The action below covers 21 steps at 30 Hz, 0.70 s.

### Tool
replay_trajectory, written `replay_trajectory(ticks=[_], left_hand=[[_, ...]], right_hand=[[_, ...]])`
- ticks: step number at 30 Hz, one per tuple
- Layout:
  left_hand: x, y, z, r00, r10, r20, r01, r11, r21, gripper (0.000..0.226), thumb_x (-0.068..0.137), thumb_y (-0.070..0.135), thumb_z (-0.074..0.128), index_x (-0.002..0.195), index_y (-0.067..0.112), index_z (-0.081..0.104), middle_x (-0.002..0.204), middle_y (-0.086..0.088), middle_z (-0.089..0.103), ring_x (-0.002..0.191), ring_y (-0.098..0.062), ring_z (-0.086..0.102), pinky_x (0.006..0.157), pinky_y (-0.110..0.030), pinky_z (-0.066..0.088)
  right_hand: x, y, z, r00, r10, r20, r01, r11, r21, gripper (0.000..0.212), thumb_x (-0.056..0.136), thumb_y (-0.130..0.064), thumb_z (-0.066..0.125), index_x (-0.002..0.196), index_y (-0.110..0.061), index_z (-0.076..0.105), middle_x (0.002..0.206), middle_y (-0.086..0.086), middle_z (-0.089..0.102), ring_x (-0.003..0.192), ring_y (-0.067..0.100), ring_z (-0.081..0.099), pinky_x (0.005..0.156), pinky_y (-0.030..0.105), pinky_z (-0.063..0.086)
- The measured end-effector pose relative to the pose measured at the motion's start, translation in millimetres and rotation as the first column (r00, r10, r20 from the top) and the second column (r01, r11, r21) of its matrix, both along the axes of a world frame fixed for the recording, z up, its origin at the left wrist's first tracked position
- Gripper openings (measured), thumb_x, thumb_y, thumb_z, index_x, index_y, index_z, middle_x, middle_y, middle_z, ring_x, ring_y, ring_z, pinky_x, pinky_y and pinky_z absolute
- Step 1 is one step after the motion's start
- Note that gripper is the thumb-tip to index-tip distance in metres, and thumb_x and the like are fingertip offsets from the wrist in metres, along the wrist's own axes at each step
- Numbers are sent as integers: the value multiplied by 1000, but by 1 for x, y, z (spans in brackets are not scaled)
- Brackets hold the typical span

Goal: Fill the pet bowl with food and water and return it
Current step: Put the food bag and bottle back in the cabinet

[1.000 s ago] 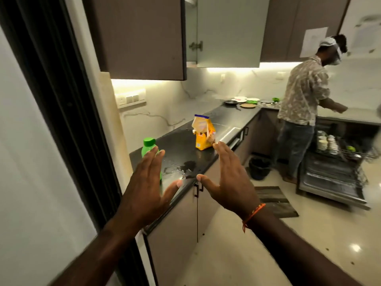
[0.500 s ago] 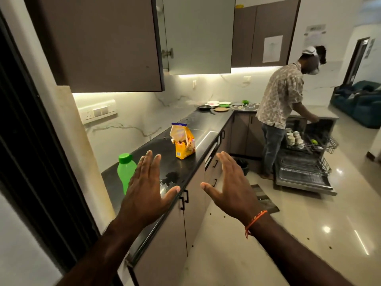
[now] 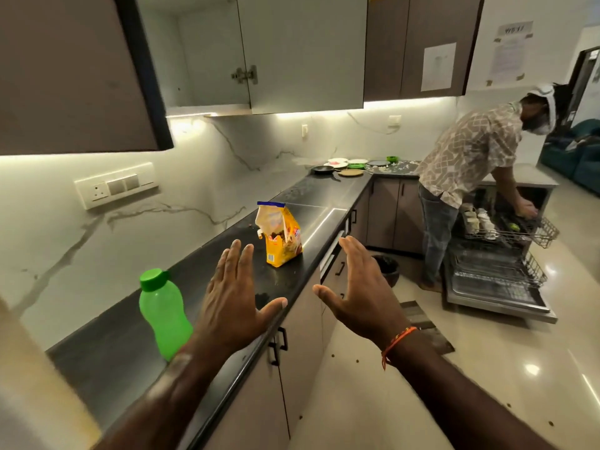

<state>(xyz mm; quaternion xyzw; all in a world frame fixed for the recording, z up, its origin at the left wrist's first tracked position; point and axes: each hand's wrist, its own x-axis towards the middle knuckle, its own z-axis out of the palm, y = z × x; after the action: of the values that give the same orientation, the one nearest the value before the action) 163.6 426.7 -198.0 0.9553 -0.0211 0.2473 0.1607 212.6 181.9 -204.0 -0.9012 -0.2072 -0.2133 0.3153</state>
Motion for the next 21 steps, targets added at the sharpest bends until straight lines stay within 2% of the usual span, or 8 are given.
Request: replay_trajectory(ticks=[3, 9, 21], left_hand=[[51, -11, 4, 999, 28, -25, -29, 999, -21, 124, 79, 78, 65, 166, 21, -2, 174, -2, -10, 161, -23, -6, 129, -48, 16], [131, -27, 18, 995, 100, -21, -101, 992, -71, 126, 76, 78, 66, 166, 20, 0, 175, -1, -6, 161, -23, -3, 126, -46, 15], [260, -14, 3, 987, 154, -50, -156, 986, -54, 128, 75, 83, 64, 166, 21, -2, 175, -1, -6, 160, -22, -4, 124, -43, 11]], right_hand=[[52, -11, 3, 999, 34, 7, -34, 999, 2, 101, 88, -60, 69, 163, -21, 14, 172, 5, 15, 158, 18, 12, 123, 31, 19], [146, -31, 16, 996, 88, 12, -87, 995, -57, 101, 87, -65, 66, 163, -24, 12, 171, 2, 14, 157, 16, 13, 118, 24, 14], [288, -21, 8, 990, 137, 25, -135, 989, -58, 101, 88, -70, 60, 163, -25, 9, 172, 0, 13, 157, 13, 11, 117, 23, 12]])
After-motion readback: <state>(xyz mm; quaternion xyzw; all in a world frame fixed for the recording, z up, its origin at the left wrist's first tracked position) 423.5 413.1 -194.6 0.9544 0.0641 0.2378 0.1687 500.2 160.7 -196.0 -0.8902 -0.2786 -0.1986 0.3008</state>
